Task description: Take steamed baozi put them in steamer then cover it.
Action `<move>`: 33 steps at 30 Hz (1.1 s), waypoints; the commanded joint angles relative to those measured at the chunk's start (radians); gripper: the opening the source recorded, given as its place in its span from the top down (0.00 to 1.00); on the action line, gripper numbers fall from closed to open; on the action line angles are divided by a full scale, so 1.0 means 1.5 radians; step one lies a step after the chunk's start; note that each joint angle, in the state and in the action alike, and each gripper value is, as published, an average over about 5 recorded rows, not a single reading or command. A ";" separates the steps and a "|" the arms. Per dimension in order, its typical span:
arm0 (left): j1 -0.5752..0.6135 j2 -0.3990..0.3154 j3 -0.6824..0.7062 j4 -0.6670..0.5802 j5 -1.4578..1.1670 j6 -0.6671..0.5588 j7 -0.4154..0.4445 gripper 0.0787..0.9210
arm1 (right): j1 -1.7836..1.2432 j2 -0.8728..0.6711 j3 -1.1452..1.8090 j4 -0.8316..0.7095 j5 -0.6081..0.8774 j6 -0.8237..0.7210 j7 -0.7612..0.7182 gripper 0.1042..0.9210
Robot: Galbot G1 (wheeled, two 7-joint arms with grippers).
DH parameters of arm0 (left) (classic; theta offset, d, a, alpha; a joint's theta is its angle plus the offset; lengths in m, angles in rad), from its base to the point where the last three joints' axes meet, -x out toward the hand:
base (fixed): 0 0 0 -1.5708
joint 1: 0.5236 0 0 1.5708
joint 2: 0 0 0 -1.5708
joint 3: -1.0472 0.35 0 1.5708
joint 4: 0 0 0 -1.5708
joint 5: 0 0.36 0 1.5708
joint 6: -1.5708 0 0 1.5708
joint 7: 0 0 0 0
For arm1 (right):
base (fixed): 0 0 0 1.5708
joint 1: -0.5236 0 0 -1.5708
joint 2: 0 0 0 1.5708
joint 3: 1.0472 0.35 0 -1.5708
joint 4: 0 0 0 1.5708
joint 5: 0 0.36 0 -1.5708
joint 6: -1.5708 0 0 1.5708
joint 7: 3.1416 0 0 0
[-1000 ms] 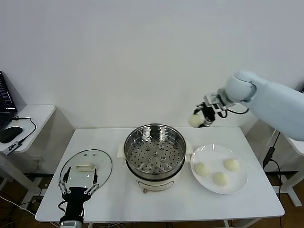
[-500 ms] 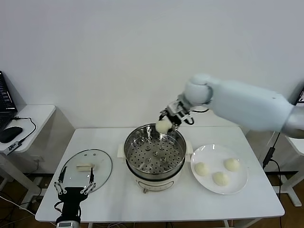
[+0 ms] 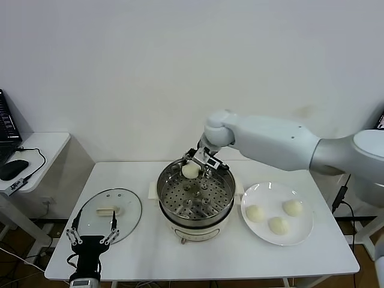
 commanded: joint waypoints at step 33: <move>0.003 0.018 0.003 -0.039 -0.016 0.070 -0.017 0.12 | 0.138 -0.200 0.024 0.177 0.193 -0.215 -0.087 0.12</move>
